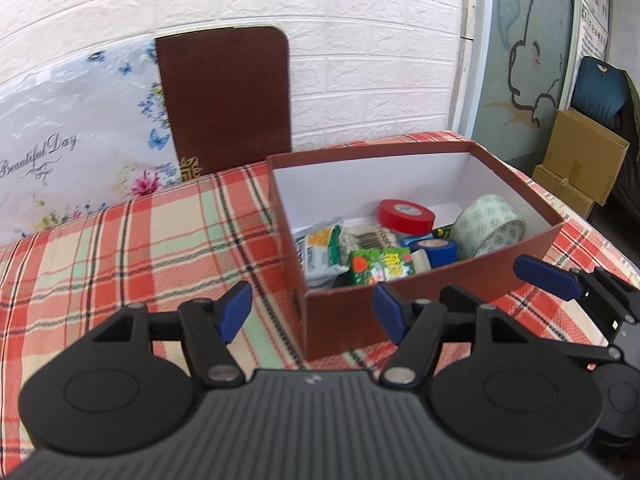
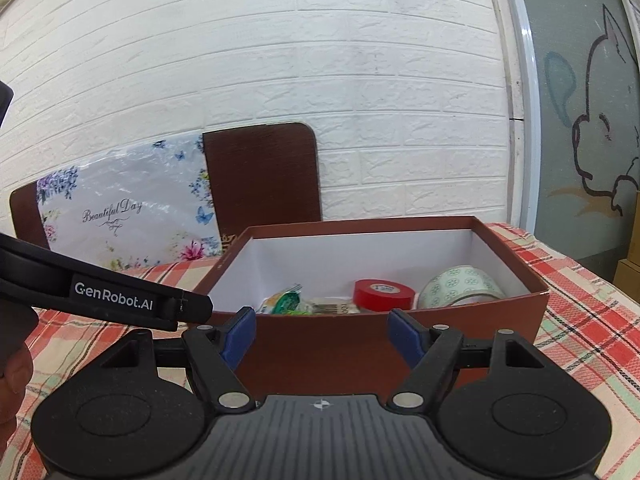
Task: Organize objects
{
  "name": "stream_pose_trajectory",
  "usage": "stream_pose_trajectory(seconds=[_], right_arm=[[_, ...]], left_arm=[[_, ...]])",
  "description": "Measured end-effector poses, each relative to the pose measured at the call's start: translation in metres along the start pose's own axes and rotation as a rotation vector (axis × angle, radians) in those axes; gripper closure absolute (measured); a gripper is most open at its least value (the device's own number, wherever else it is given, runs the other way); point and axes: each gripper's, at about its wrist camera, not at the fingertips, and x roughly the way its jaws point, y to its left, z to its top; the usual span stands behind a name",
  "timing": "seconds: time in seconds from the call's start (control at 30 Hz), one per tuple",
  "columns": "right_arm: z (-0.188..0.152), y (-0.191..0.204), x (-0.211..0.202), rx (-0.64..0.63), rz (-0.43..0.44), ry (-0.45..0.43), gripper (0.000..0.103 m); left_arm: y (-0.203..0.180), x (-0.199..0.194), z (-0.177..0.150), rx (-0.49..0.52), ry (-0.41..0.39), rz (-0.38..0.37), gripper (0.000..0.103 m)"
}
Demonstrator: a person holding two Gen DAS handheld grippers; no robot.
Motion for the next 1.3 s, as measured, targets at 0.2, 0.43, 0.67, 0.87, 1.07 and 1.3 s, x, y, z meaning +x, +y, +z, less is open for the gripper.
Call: stream_pose_trajectory(seconds=[0.2,0.43,0.67,0.87,1.07,1.3], right_arm=[[-0.003,0.019,-0.007,-0.028,0.019,0.006,0.029],[-0.011,0.038,-0.015,-0.039,0.03,0.025,0.022],[-0.023,0.052,-0.013,-0.02,0.058,0.095,0.019],[-0.023,0.063,-0.015,0.014,0.075,0.118,0.01],[-0.023,0.068,-0.018,0.047,0.068,0.125,0.006],[-0.021,0.077,-0.021,0.055,0.067,0.122,0.002]], left_arm=[[0.015,-0.011,-0.012,-0.037,-0.003,0.017,0.031],[0.031,-0.024,-0.03,-0.056,-0.003,0.075,0.027],[0.052,-0.032,-0.05,-0.072,0.01,0.169,0.016],[0.063,-0.04,-0.061,-0.059,0.001,0.249,0.007],[0.072,-0.043,-0.071,-0.06,0.02,0.263,0.002],[0.076,-0.043,-0.078,-0.049,0.04,0.285,0.0]])
